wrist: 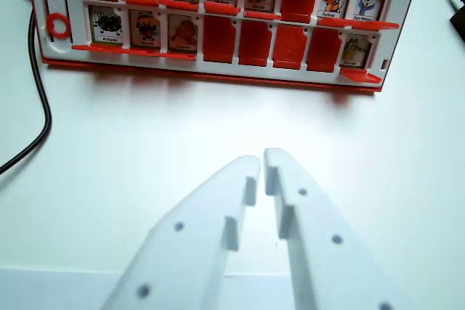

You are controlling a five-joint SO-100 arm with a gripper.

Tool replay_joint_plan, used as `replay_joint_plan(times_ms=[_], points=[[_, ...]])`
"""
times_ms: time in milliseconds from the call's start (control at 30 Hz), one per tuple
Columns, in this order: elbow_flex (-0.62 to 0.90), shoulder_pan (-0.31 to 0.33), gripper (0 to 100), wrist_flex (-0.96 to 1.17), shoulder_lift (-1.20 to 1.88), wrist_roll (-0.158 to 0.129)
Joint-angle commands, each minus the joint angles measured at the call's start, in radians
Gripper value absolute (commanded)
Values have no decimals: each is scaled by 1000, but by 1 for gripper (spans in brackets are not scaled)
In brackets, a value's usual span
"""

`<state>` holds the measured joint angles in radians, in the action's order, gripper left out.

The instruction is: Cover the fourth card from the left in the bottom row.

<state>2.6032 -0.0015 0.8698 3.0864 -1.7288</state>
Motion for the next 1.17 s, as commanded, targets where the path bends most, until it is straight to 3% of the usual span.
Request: replay_joint_plan(times_ms=[0,300,567,1133], points=[[-103,9,0,153,140,15],[-267,20,0,230,184,72],[-328,-11,0,238,184,75],[-337,-11,0,275,184,77]])
